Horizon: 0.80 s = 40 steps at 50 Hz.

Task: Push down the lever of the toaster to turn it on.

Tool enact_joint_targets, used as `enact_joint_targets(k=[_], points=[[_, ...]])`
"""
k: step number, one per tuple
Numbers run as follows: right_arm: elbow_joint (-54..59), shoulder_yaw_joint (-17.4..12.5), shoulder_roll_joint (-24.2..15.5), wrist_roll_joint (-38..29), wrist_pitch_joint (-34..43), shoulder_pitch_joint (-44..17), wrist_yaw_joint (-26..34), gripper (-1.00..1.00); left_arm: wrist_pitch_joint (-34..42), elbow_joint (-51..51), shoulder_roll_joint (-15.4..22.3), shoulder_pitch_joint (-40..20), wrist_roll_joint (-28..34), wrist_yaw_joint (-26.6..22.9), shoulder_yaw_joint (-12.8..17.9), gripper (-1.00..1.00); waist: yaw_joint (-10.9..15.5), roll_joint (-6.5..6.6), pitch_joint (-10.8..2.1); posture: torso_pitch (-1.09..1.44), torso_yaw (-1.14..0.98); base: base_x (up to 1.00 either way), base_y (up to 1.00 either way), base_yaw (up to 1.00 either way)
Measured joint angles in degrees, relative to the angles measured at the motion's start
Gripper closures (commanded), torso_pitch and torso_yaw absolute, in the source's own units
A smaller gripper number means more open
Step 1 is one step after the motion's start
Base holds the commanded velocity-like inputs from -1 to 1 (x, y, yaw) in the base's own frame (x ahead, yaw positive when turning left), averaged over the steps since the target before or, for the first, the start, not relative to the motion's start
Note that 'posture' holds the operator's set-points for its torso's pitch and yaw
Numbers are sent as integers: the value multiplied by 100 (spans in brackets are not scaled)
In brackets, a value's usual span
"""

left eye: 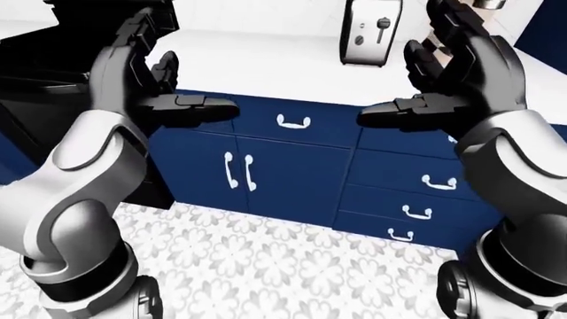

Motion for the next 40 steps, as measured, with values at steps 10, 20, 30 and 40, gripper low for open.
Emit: enact_joint_targets(k=[10,20,30,40], points=[[28,-15,-48,-34,-16,33,-68,-100,-5,-21,-44,5,-40,-74,-83,-100,-113,287,55,0,0,17,0,0],[59,97,3,69,77,63,-14,-100,55,86,-12,64,33,2,-9,-100,-62,532,9,0,0,13,0,0],[23,-42,-44,45,9,57,-75,-100,-30,-4,-52,18,-32,-32,-65,-100,-95,81,45,0,0,13,0,0],[40,-47,-94,44,-32,10,-92,-100,-43,-24,-11,-48,-67,-33,-54,-100,-147,543,26,0,0,12,0,0]])
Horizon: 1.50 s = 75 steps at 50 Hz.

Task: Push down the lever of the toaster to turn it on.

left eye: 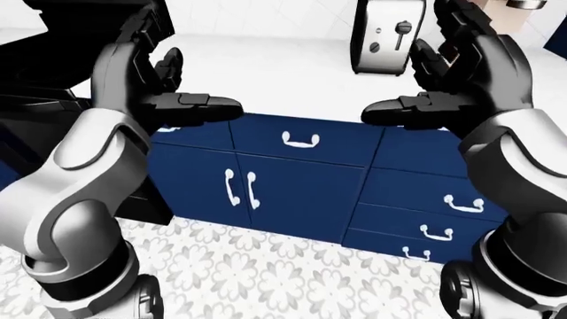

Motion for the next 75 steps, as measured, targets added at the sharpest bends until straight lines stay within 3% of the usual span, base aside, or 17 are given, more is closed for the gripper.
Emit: enact_joint_targets(k=[1,6,15,17,21,28,35,39,41,47,51,54,57,60,68,70,75], points=[[8,2,1,5,7,-25,-3,-100,-8,8,10,-8,2,0,4,-100,-2,134,-29,0,0,11,0,0],[37,154,69,96,103,55,35,-100,75,107,25,101,54,53,69,-100,100,44,-17,0,0,11,0,0],[-51,57,21,72,11,-25,10,-100,18,-10,17,-5,10,52,62,-100,111,-543,-60,0,0,11,0,0],[-26,4,22,52,41,52,-15,-100,27,13,-28,53,-17,31,-33,-100,39,-458,27,0,0,11,0,0],[41,10,18,16,121,40,-50,-100,109,76,-20,42,-78,-10,-87,-100,34,-389,2,0,0,11,0,0],[-48,10,15,59,25,-29,-35,-100,15,-52,35,-14,-63,44,21,-100,7,117,-30,0,0,11,0,0],[-10,107,41,134,102,16,18,-100,103,70,37,54,4,79,55,-100,77,-100,-20,0,0,11,0,0],[-69,67,23,109,28,-28,0,-100,14,-3,59,10,-21,53,67,-100,112,-357,-30,0,0,10,0,0],[-51,76,17,99,5,-33,3,-100,-2,9,67,-21,-22,54,73,-100,120,-584,-66,0,0,10,0,0],[26,7,1,28,102,45,-46,-100,126,46,-17,37,-119,25,-79,-100,31,-448,-16,0,0,10,0,0],[-43,19,-4,50,60,0,-29,-100,88,-36,24,-20,-113,57,9,-100,37,-189,19,0,0,9,0,0],[-21,28,-8,43,42,-15,-21,-100,11,-20,40,-24,-88,50,7,-100,0,123,-16,0,0,9,0,0],[-19,125,67,78,79,48,4,-100,44,21,48,69,-59,81,69,-100,94,42,42,0,0,9,0,0],[3,150,55,126,139,37,37,-100,126,74,45,63,-31,120,70,-100,95,-23,-21,0,0,9,0,0],[-74,67,15,80,40,-24,14,-100,5,-25,45,-4,-55,91,46,-100,104,-552,-57,0,0,9,0,0],[-44,15,11,51,61,55,-2,-100,32,-19,-11,54,-78,75,-36,-100,36,-458,24,0,0,9,0,0],[1,7,3,8,133,17,-33,-100,107,14,-1,29,-129,35,-74,-100,47,-341,3,0,0,8,0,0]])
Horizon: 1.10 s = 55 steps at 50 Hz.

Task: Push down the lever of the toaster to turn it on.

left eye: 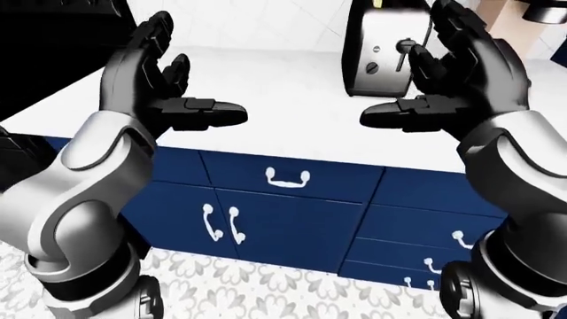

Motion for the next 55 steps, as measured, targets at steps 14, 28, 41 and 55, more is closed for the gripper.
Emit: enact_joint_targets(k=[14,28,41,55], points=[[-47,83,33,84,-2,-38,61,-100,-33,13,57,-5,88,61,117,-100,23,196,-36,0,0,8,0,0],[-55,36,-22,-39,-23,-26,33,-100,-13,-54,36,-61,-17,26,65,-100,-31,38,87,0,0,6,0,0],[5,254,146,-156,85,-15,241,-100,23,41,88,90,133,134,237,-100,55,26,18,0,0,1,0,-31],[21,3,82,-406,8,37,108,-100,32,-23,-15,1,-82,-9,-55,-100,33,169,212,0,0,0,0,-41]])
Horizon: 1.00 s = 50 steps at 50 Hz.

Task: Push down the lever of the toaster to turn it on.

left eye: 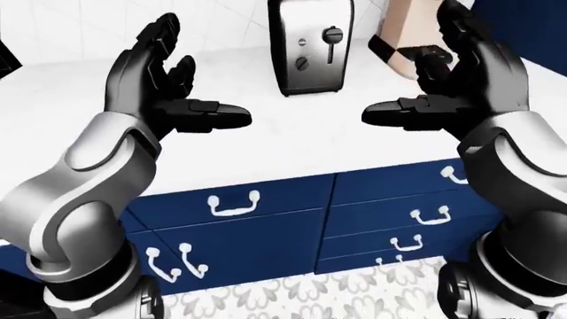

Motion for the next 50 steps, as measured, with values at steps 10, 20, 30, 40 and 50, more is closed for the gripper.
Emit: enact_joint_targets(k=[10,20,30,40,50], points=[[-81,75,55,124,-35,-64,104,-100,-53,46,43,12,144,77,141,-100,-21,-108,-187,0,0,3,0,0],[-130,50,26,149,-66,-45,87,-100,-55,-115,55,-49,75,114,180,-100,-42,-73,-204,0,0,15,1,0],[-147,52,11,65,-119,-93,95,-100,-114,-36,59,-42,77,76,134,-100,-69,-9,-130,0,0,5,0,0],[-134,26,19,63,-40,-38,116,-100,-90,-37,33,-35,127,51,82,-100,-11,-133,-266,0,0,1,25,0],[-77,166,99,100,2,-9,160,-100,-47,61,58,36,150,86,173,-100,19,303,-56,0,0,2,20,0]])
